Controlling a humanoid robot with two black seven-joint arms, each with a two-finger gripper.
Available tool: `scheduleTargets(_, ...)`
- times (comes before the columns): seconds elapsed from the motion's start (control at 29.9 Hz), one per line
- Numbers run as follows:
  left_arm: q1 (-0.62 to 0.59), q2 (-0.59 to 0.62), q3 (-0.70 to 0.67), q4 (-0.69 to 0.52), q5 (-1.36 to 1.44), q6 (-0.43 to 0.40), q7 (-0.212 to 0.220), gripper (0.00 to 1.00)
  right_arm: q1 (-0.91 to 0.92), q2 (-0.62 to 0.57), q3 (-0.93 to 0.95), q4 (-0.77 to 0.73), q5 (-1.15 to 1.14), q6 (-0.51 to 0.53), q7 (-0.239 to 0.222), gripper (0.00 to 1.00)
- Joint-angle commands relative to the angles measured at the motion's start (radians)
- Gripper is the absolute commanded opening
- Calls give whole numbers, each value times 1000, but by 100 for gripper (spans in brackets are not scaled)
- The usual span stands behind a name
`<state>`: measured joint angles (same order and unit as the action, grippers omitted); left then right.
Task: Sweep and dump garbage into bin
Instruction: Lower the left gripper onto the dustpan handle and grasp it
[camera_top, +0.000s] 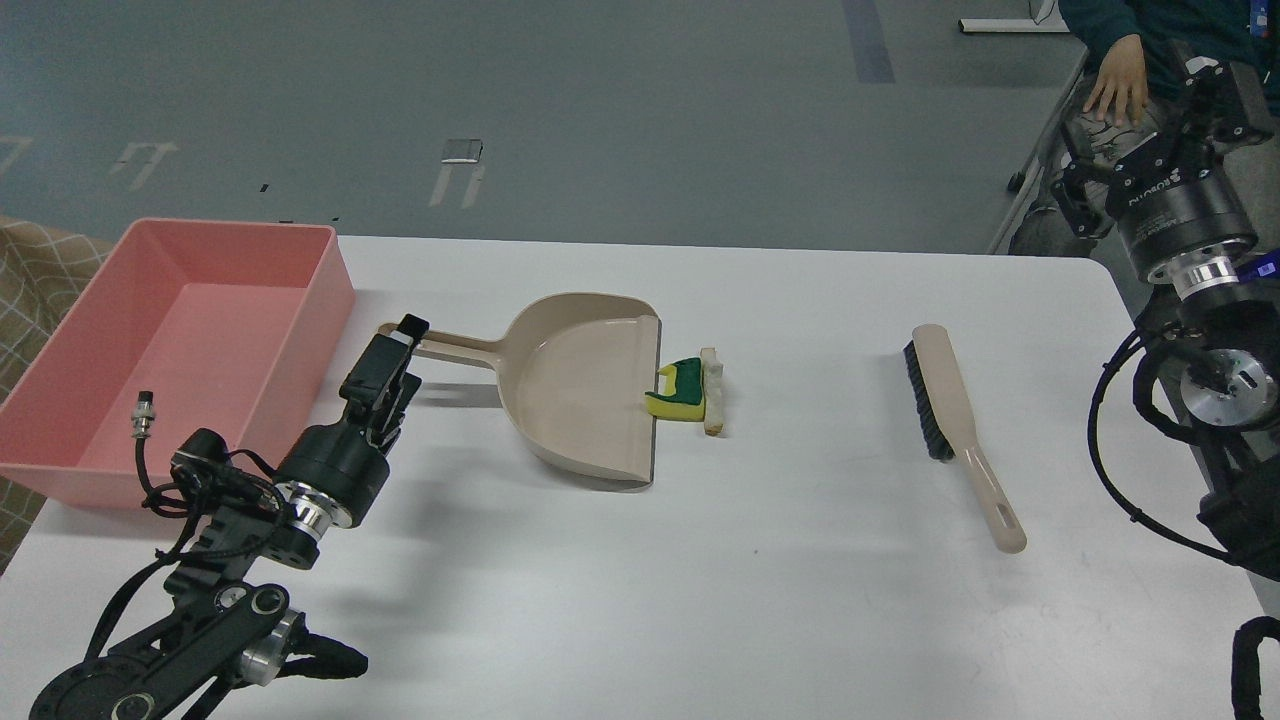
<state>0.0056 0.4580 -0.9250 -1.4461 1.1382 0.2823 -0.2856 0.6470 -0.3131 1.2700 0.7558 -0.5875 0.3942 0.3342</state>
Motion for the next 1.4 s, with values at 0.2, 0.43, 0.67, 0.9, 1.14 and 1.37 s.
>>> scheduleTargets(0.2,-35,-88,-6,122,3,6,-6,98,-1,2,0,0,0,0,0,100)
scheduleTargets(0.43,-84,-151,-6,193,2,28,-9,98,0,0,0,0,0,0,0,100)
scheduleTargets(0.67,-107,-186,-5,219,2,35,-11,98,0,-3,0,-1,-2,0,0,100)
scheduleTargets(0.9,-108,-209,-3,219,2,61,-11,98,-1,-7,0,0,2,0,0,100)
scheduleTargets(1.14,-116,-209,-2,236,3,61,-11,98,2,2,2,0,0,0,0,100)
scheduleTargets(1.37,-121,-209,-2,240,2,61,-26,98,11,5,-3,-3,-2,0,0,100)
